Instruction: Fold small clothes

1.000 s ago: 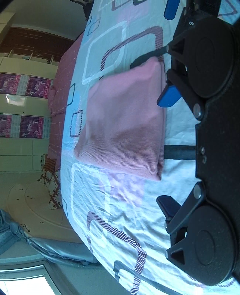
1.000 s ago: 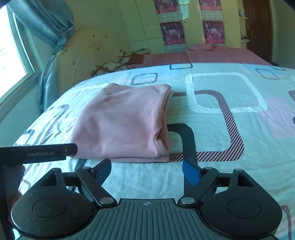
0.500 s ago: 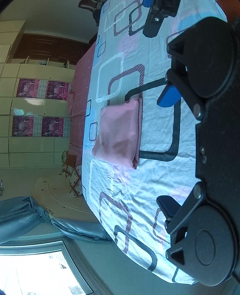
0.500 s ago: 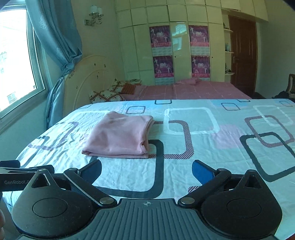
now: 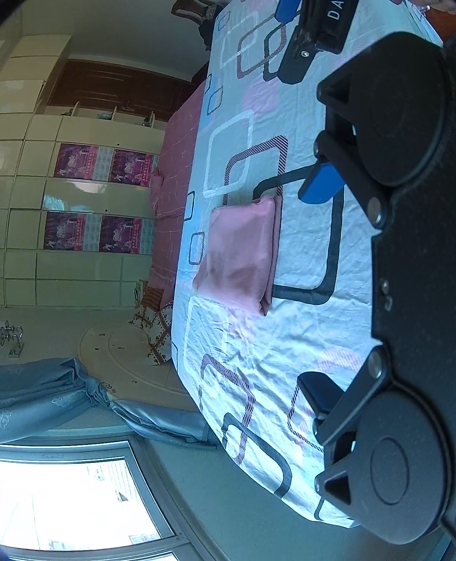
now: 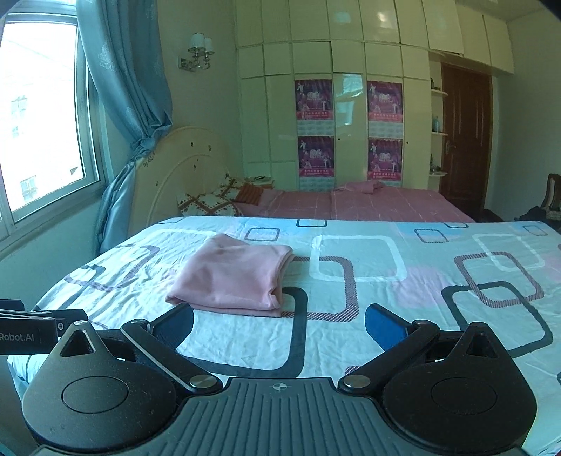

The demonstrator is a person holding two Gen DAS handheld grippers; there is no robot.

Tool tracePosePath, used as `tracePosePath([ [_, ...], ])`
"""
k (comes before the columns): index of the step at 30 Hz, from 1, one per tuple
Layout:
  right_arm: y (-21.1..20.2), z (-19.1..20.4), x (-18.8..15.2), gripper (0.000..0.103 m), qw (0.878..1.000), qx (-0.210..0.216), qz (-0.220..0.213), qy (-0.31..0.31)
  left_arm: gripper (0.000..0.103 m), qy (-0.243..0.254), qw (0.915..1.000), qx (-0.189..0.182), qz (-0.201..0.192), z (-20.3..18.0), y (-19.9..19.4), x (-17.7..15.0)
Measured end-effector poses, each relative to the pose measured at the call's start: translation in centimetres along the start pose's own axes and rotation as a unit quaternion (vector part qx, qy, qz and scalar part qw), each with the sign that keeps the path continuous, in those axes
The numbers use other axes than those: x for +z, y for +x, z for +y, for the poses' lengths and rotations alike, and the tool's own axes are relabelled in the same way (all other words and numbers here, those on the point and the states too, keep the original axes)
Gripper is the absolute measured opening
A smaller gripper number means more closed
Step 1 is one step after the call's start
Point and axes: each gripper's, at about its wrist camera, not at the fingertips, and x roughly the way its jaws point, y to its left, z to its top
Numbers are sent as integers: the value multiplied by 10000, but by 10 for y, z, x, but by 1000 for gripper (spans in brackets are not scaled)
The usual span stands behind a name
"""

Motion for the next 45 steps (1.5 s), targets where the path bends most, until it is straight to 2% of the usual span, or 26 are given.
tracePosePath([
  [45, 14, -4, 0, 103, 9999, 27, 119, 40, 101, 40, 10000, -9, 47, 1, 7, 1],
])
